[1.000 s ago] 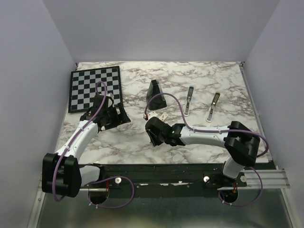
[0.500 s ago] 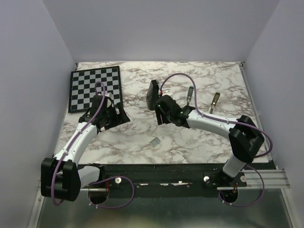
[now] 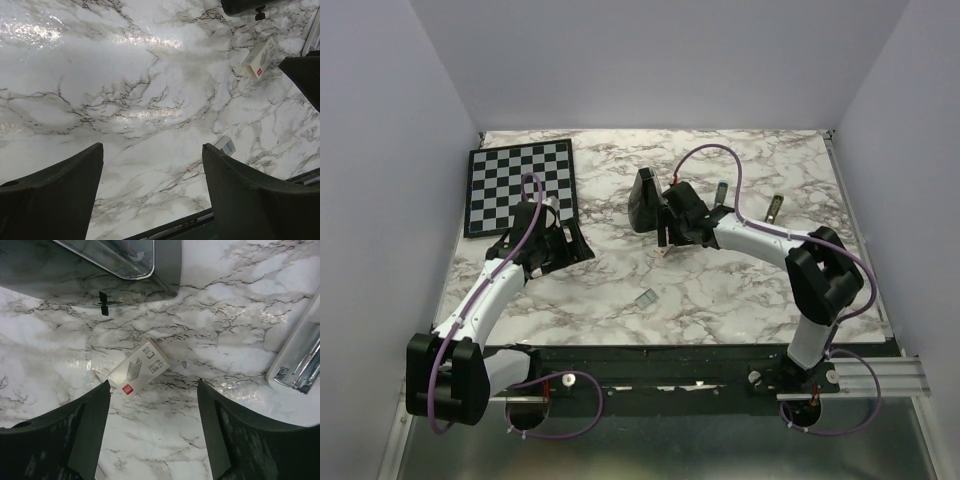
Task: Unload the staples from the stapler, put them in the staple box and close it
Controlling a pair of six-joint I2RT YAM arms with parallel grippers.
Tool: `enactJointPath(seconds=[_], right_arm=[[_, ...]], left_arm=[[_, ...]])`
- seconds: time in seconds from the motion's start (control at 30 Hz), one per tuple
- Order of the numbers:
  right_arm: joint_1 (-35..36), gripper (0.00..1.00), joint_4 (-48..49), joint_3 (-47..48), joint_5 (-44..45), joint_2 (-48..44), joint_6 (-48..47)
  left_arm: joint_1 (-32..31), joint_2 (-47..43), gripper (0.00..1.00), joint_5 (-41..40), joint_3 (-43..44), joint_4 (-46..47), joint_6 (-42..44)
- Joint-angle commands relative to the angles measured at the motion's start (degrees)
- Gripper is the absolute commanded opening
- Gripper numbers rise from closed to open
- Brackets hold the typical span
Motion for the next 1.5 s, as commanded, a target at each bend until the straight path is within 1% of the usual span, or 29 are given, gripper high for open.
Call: enactJointPath(seconds=[0.0, 0.2, 0.33, 0.67, 0.83, 1.0, 1.17, 1.33, 1.47], right_arm=[[0.00, 0.79, 0.44, 3.01, -2.10, 3.38, 5.34], [0.09, 0.79, -1.93, 5.65, 0.27, 6.46, 11.32], [0.09, 0.79, -3.07, 5.56, 1.15, 7.60, 14.31], [0.09, 0.78, -2.90, 5.91, 0.45, 9.54, 17.13], [0.53, 0.75, -2.55, 6.26, 0.89, 10.24, 19.68], [1.23, 0.72, -3.16, 8.37, 0.63, 12.26, 19.59], [3.25, 0.67, -3.95, 10.83, 0.28, 13.93, 16.26], [5.45, 0.62, -5.54, 12.24, 1.59, 15.25, 13.44], [7.03, 0.59, -7.03, 13.03, 3.96, 15.43, 13.18]], left_arm=[[0.00, -0.96, 0.86, 1.35, -0.51, 0.70, 0.82], [0.00, -0.96, 0.86, 1.53, -0.51, 0.70, 0.90], [0.00, -0.87, 0.86, 1.61, -0.51, 0.79, 0.90], [0.00, -1.40, 0.86, 1.70, -0.51, 0.79, 0.73], [0.00, -1.22, 0.86, 1.61, -0.51, 0.71, 0.73], [0.00, -1.40, 0.86, 1.61, -0.60, 0.70, 0.73], [-0.08, -1.93, 0.86, 1.61, -0.69, 0.62, 0.73], [-0.08, -2.19, 0.86, 1.70, -0.78, 0.62, 0.73], [-0.08, -2.37, 0.86, 1.53, -0.78, 0.62, 0.64]])
